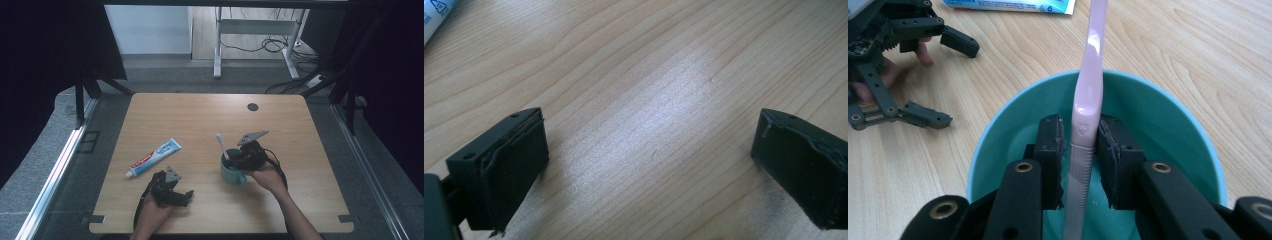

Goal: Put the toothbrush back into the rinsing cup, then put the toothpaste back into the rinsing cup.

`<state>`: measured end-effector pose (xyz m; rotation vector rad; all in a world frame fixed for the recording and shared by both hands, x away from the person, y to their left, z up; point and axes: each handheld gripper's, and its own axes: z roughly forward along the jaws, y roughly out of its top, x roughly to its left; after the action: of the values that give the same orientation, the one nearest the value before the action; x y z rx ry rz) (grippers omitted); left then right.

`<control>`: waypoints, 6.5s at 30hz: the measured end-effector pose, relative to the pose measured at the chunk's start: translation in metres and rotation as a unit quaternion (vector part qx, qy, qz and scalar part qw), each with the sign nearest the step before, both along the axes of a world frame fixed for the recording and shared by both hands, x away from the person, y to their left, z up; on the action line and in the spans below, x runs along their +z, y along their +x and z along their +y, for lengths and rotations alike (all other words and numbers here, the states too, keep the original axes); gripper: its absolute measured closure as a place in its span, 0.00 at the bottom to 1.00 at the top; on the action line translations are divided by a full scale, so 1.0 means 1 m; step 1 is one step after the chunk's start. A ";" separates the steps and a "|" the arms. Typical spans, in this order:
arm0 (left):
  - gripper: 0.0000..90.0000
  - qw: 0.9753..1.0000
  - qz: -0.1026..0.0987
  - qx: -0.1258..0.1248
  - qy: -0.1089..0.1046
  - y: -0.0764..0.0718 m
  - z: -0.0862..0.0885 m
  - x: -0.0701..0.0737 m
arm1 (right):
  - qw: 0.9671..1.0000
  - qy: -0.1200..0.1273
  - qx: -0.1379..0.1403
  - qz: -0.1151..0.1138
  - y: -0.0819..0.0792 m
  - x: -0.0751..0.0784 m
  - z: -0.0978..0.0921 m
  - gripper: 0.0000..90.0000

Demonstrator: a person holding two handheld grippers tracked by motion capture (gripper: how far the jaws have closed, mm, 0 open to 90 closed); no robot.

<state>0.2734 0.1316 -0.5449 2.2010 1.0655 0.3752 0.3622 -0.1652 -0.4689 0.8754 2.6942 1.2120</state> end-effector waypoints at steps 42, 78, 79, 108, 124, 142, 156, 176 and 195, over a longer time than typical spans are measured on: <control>0.02 1.000 0.000 0.001 -0.001 0.000 0.000 0.000 | 0.996 0.007 -0.033 -0.080 -0.022 0.047 -0.029 0.25; 0.02 1.000 -0.001 0.001 -0.001 0.000 0.000 0.000 | 0.987 -0.009 -0.105 -0.120 -0.050 0.025 -0.085 0.03; 0.02 1.000 0.000 0.001 -0.001 0.000 0.000 0.000 | 0.987 -0.008 -0.108 -0.116 -0.051 0.022 -0.087 0.03; 0.02 1.000 0.001 0.001 -0.001 0.000 0.000 0.000 | 0.988 -0.017 -0.126 -0.089 -0.067 -0.032 -0.106 0.03; 0.02 1.000 -0.001 -0.002 0.000 0.000 0.000 0.000 | 0.989 -0.038 -0.127 -0.063 -0.072 -0.055 -0.110 0.04; 0.03 1.000 -0.011 -0.009 -0.011 0.001 0.002 0.014 | 0.988 -0.054 -0.130 -0.055 -0.073 -0.070 -0.113 0.04; 0.03 1.000 -0.008 -0.025 0.009 0.008 0.004 0.023 | 0.988 -0.055 -0.129 -0.063 -0.075 -0.074 -0.117 0.05; 0.06 0.998 0.029 -0.040 0.044 0.038 0.015 0.041 | 0.988 -0.054 -0.132 -0.065 -0.075 -0.074 -0.117 0.06; 0.16 0.992 0.050 -0.042 0.109 0.060 0.049 0.066 | 0.987 -0.053 -0.134 -0.064 -0.075 -0.074 -0.117 0.07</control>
<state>0.3332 0.1810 -0.4791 2.4729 1.0224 0.3618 0.2873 -0.2824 -0.5427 1.0617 2.4199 1.0202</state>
